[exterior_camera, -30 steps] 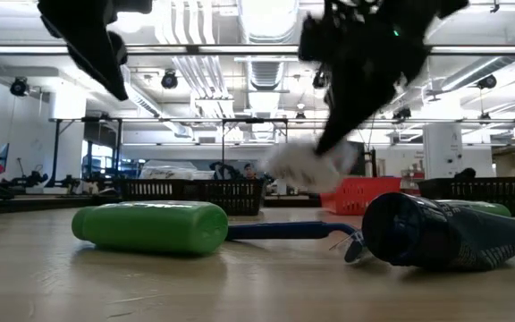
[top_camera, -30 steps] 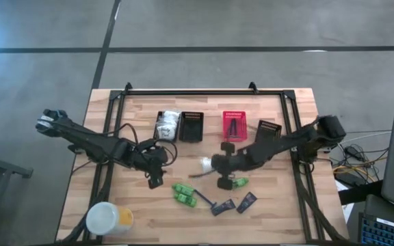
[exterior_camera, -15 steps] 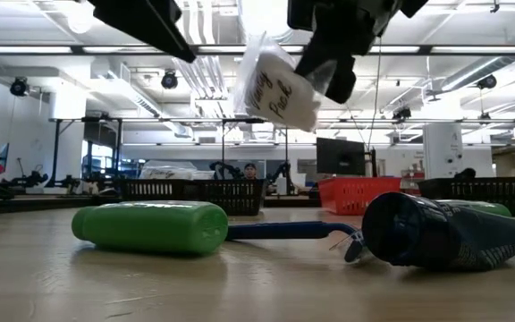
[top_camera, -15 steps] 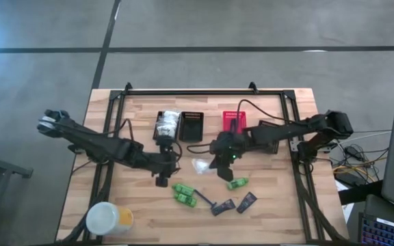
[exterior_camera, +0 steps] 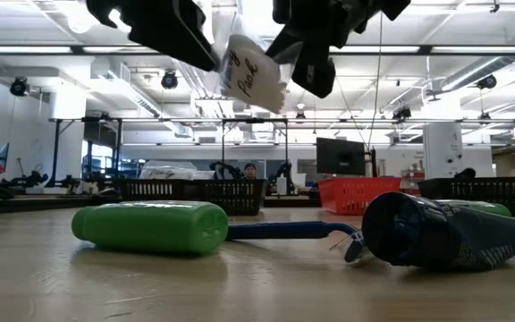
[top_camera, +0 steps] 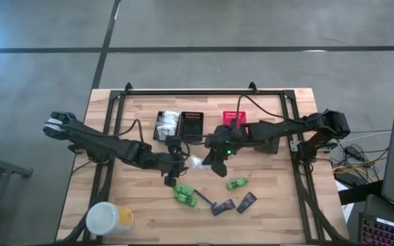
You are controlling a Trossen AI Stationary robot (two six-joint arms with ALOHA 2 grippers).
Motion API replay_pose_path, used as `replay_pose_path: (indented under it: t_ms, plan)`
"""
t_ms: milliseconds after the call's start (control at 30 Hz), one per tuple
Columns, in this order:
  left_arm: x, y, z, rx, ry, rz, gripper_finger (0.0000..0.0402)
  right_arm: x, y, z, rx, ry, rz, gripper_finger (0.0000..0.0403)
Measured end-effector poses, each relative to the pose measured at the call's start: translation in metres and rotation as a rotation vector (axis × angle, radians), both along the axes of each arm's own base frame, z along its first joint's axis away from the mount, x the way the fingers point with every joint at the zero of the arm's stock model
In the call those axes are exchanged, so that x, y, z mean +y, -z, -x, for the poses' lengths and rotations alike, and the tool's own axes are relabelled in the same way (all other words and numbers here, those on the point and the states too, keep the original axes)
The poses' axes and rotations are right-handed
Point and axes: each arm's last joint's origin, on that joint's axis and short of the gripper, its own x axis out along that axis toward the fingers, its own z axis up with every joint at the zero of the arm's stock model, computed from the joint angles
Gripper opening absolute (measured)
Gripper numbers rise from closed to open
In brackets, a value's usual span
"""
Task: Pick & Place Travel size toiletries
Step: Put the white cotton pack into the left black bin
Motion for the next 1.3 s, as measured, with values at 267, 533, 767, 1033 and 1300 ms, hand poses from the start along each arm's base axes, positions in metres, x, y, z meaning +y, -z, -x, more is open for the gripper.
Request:
replay_pose_path:
  t_ms: [267,533,767,1033,1300]
  plan:
    - [-0.001,0.004,-0.009,-0.033,-0.006,-0.006,0.0185,0.001,0.000,0.000,0.002,0.003,-0.031,0.0008]
    - [0.000,0.005,-0.010,-0.033,-0.010,-0.002,0.0079,0.001,0.000,0.000,0.004,0.005,-0.033,0.0008]
    - [0.000,0.006,-0.009,-0.022,-0.016,0.007,0.0010,0.000,0.000,0.000,0.004,0.005,-0.027,0.0010]
    - [0.004,0.017,0.001,0.128,-0.038,-0.033,0.0011,0.001,0.001,0.006,0.051,0.006,-0.024,0.0092]
    - [0.036,-0.004,0.033,0.288,-0.194,-0.072,0.0011,-0.003,-0.004,0.016,0.094,0.087,0.086,0.0206]
